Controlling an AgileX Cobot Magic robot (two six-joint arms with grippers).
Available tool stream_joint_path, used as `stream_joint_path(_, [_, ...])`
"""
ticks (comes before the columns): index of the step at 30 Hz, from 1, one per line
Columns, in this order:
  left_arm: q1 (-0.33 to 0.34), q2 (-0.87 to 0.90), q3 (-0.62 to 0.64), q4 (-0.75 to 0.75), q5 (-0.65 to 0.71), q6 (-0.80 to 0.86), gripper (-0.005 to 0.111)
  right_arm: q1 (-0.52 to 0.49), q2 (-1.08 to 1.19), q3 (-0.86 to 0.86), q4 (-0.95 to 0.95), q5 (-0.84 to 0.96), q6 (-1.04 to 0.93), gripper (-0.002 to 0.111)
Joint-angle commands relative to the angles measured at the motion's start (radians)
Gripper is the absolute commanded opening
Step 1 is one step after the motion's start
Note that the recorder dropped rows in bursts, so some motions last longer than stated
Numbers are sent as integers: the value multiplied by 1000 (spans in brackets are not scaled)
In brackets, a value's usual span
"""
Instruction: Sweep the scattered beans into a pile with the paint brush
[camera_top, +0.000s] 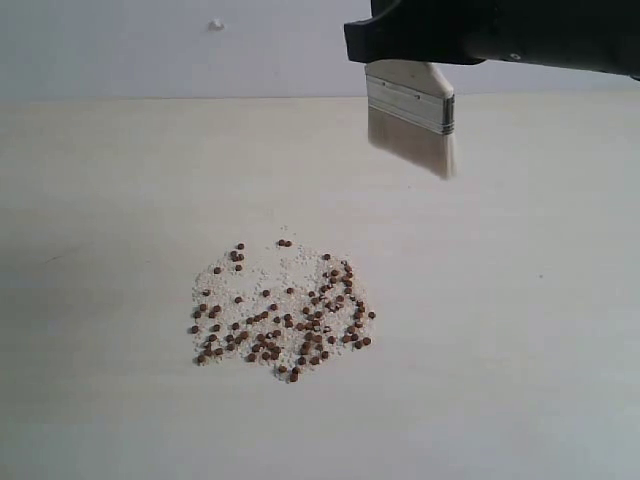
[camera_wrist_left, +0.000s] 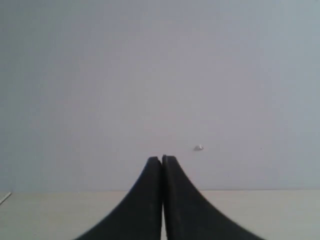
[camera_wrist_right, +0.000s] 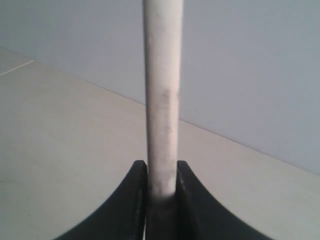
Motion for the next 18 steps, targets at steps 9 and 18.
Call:
stream_joint_path(9, [3,-196,3,-16,396,-127,0,27,-47,114,-14,-246,-71,0])
stream_joint_path(18, [3,-196,3,-12,414,-178,0,27,-343,432,-376,-449,270,0])
